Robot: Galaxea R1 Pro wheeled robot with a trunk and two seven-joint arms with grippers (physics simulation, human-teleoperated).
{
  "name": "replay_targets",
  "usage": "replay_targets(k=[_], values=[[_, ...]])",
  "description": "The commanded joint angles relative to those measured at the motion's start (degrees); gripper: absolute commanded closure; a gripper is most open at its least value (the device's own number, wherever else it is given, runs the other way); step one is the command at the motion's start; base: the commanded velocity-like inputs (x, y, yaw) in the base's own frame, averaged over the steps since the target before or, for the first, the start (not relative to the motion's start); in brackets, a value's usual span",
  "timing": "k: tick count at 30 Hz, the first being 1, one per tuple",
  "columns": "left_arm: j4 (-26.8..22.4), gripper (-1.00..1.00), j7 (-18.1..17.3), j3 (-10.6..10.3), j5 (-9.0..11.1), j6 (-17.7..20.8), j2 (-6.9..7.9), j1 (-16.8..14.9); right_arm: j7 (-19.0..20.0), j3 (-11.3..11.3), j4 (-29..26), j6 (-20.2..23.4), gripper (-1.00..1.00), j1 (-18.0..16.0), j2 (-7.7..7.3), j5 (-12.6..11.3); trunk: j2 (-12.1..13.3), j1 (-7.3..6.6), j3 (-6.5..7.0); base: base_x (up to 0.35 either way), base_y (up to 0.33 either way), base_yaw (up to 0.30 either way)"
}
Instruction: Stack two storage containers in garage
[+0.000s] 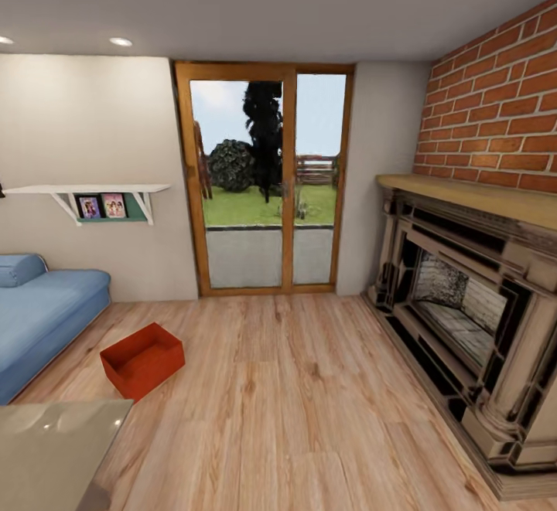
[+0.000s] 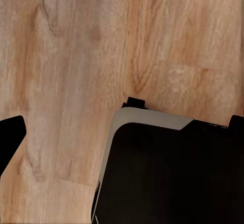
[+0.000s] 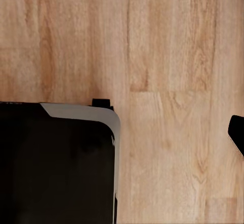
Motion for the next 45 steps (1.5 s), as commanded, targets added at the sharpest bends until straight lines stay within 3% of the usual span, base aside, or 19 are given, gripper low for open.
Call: replay_targets(k=[1,45], values=[[0.1,-1.0,0.1,-0.2,0.4,-0.2,-0.02,0.0,-0.2,0.5,0.2,-0.2,-1.0,-0.1,-0.02,-0.2,0.0,0.05,-0.02,0.323,0.0,0.0],[0.1,-1.0,0.1,-0.2,0.4,-0.6,0.16,0.0,0.5,-0.3,0.2,-0.4,-1.0,-0.1,-0.03,-0.7,0.0,0.05,-0.02,0.323,0.0,0.02]])
